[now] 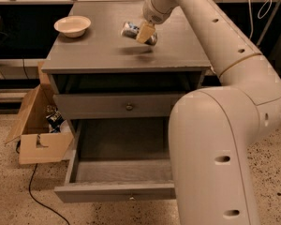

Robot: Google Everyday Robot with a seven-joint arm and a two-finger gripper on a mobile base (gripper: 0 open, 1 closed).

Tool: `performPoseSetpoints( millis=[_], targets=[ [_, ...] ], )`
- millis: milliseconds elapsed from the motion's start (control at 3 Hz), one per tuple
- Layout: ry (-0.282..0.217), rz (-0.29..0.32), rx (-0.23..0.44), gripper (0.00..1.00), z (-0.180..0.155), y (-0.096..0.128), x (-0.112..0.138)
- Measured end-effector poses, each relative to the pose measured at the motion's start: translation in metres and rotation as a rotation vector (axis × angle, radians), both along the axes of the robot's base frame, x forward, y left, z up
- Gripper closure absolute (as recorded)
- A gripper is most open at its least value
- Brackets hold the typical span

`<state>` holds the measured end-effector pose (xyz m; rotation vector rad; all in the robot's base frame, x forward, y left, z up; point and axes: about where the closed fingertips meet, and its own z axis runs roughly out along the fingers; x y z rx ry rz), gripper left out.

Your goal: Pick redbull can from middle drawer and place on counter

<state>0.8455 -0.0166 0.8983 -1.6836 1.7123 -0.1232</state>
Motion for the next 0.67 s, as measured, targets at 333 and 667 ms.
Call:
performPoseSetpoints(
  millis=[333, 667],
  targets=[
    [-0.022, 0.014, 0.015, 0.00, 0.009, 0.000, -0.005],
    [-0.093, 0.019, 0.049, 0.00, 0.038, -0.015, -0.019]
  ],
)
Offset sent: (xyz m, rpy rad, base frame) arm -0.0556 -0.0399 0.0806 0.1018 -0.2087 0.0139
